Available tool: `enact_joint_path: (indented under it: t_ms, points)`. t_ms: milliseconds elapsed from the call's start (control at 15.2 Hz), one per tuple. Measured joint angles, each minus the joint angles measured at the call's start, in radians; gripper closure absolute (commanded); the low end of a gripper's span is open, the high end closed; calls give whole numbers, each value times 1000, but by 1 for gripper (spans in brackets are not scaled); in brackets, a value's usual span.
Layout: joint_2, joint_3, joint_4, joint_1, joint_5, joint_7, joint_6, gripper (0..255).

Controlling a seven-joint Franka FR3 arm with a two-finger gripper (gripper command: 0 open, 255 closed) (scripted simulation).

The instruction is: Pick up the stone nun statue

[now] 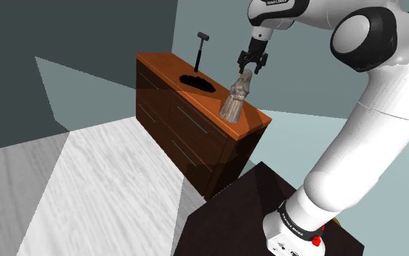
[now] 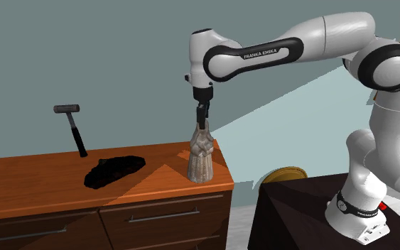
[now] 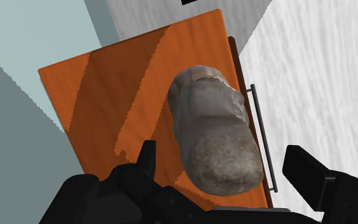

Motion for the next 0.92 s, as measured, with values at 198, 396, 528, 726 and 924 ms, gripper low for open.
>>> enact_joint_path:
  t_ms: [198,396,528,726,924]
  points:
    - [4,0,-29,0,1,1,33,0]
    - [4,0,-37,0,1,1,43,255]
    - [4,0,-37,0,1,1,43,255]
    - [4,0,-37,0,1,1,44,255]
    - [3,0,-38,0,1,1,45,255]
